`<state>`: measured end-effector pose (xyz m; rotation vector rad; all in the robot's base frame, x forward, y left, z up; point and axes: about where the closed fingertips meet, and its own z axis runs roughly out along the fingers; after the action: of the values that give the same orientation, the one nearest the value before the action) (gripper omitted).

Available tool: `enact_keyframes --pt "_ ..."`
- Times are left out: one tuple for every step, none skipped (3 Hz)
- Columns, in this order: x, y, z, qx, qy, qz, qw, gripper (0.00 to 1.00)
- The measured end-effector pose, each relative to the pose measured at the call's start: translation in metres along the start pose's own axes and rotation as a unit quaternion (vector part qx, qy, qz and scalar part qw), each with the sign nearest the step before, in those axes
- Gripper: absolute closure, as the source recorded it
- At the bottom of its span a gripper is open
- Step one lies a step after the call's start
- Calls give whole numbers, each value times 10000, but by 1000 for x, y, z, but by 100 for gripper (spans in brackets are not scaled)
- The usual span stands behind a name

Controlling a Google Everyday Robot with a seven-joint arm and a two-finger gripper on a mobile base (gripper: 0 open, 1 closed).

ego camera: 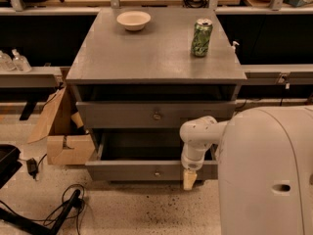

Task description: Open middle drawer

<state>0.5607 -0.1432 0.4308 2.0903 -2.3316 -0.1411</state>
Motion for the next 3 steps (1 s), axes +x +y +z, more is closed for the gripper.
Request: enact_keyframes --pt "0 0 0 1 0 -2 10000 0" --pt "-7 -16 -5 149 -74 -280 9995 0" --pt "-14 -35 -6 217 -185 -530 9982 0"
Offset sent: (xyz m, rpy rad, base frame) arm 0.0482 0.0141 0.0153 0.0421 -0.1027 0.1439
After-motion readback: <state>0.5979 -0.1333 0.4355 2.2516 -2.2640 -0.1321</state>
